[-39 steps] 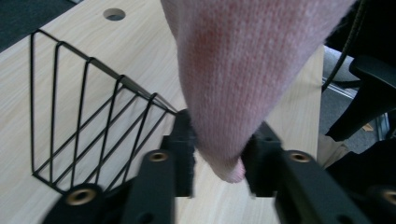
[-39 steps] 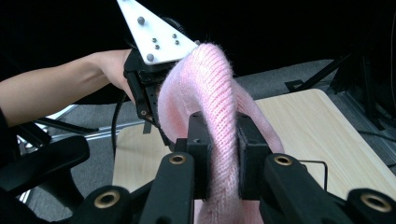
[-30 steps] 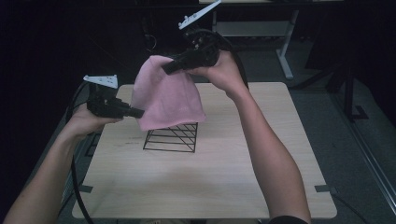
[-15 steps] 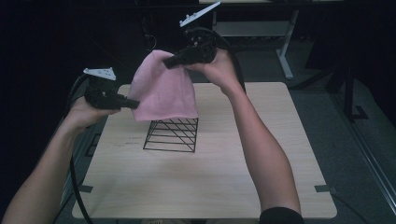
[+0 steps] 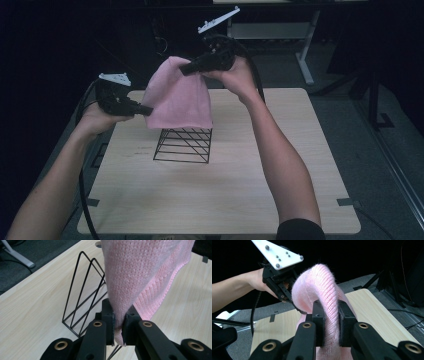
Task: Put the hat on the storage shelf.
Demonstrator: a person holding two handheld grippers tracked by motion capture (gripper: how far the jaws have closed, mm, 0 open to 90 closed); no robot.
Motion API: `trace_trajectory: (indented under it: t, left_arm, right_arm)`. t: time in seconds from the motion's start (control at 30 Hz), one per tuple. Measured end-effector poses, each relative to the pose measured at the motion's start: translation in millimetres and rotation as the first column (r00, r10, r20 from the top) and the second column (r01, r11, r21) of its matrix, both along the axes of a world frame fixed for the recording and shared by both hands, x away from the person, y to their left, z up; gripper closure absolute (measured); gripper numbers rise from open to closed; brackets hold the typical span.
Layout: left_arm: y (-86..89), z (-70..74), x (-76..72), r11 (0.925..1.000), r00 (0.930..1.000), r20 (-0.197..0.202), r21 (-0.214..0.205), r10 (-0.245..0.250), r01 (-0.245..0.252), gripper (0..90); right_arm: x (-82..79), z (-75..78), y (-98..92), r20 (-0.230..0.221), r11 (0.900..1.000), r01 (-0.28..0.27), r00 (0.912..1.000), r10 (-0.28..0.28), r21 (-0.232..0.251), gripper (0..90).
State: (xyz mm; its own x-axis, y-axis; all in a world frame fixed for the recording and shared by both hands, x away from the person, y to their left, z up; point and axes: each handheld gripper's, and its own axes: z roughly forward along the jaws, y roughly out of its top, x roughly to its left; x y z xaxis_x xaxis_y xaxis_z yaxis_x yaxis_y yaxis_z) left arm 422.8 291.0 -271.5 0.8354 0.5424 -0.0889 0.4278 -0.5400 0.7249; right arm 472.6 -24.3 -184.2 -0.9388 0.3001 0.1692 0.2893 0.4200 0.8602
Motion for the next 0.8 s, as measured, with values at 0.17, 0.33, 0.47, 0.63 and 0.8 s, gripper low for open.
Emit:
trace_trajectory:
  t: [0.17, 0.33, 0.47, 0.63, 0.8]
  left_arm:
    - [-5.8, -0.9, -1.2, 0.9997, 0.9999, 0.013, 0.025, -0.007, 0.006, 82.4]
    - [-10.4, -3.0, 1.5, 0.9997, 0.9998, 0.018, 0.026, -0.002, 0.001, 82.1]
    - [-11.7, -3.8, 6.3, 0.9997, 0.9998, 0.016, 0.022, 0.006, -0.007, 82.1]
    - [-13.9, -6.6, 14.5, 0.9998, 0.9997, 0.012, 0.007, 0.020, -0.020, 82.0]
    - [-9.2, -13.6, 15.8, 0.9996, 0.9998, 0.001, 0.019, 0.022, -0.022, 81.5]
  right_arm:
    - [-3.0, -5.0, -5.4, 0.002, 1.0000, 0.007, 1.0000, -0.007, -0.005, 78.6]
    - [-5.4, -7.5, -11.5, 0.010, 1.0000, 0.008, 0.9999, -0.008, 0.000, 78.5]
    - [-5.7, -7.2, -12.4, 0.014, 0.9998, 0.020, 0.9997, -0.020, -0.003, 78.5]
    - [-2.5, -8.1, -12.7, 0.022, 0.9996, 0.029, 0.9993, -0.030, 0.006, 78.5]
    - [-0.7, -11.5, -6.6, 0.020, 0.9998, 0.012, 0.9997, -0.012, 0.013, 78.4]
